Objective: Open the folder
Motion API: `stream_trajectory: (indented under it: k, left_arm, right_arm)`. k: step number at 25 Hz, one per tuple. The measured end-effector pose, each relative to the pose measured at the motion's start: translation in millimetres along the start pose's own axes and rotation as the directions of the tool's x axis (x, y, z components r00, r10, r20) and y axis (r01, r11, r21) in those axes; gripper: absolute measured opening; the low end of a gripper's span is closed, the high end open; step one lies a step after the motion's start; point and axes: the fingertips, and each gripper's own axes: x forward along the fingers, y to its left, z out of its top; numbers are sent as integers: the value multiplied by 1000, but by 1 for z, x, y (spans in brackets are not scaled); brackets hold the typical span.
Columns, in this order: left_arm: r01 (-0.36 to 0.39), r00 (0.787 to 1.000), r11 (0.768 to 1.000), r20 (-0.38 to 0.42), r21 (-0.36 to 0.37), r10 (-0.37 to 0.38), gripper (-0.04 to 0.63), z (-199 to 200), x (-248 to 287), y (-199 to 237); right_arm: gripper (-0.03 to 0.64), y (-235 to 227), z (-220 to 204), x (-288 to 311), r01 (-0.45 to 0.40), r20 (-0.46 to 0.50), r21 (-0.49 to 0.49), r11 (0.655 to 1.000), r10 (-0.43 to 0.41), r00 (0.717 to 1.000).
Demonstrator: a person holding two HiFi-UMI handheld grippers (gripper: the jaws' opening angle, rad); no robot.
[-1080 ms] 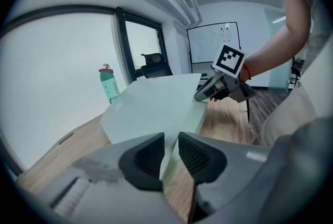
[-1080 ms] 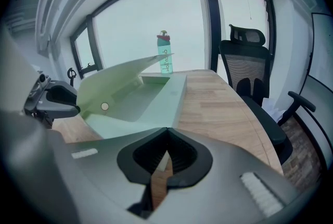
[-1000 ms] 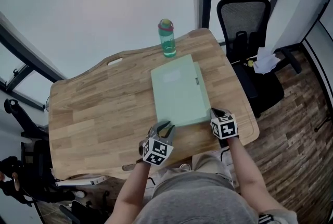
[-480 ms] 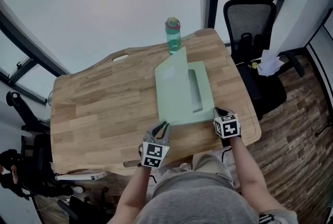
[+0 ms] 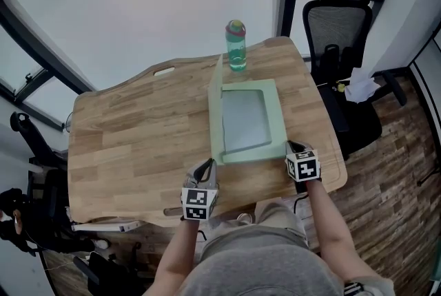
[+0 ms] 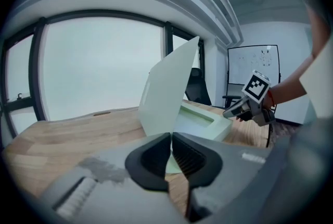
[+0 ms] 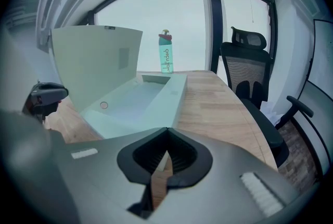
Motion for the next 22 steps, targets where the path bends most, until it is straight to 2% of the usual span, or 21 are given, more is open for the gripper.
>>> stream_trajectory:
  k: [5, 9, 16, 22]
  left_arm:
    - [-64, 998, 992, 8, -108, 65, 11, -7, -8, 18]
    - [-103, 995, 975, -5, -197, 104, 11, -18, -12, 32]
    - [-232, 973, 913, -71, -336, 221, 9, -40, -11, 59]
    - [-308, 951, 871, -129, -383, 280, 14, -57, -6, 77]
  right_arm:
    - [0, 0, 0, 0, 1, -7, -13, 1000, -1, 1000]
    - [0, 0, 0, 0, 0, -10, -14, 1000, -1, 1000]
    - [0, 4, 2, 2, 2, -16, -25, 1000, -2, 1000]
    - [0, 6, 2, 3, 1, -22, -29, 1000, -1, 1000]
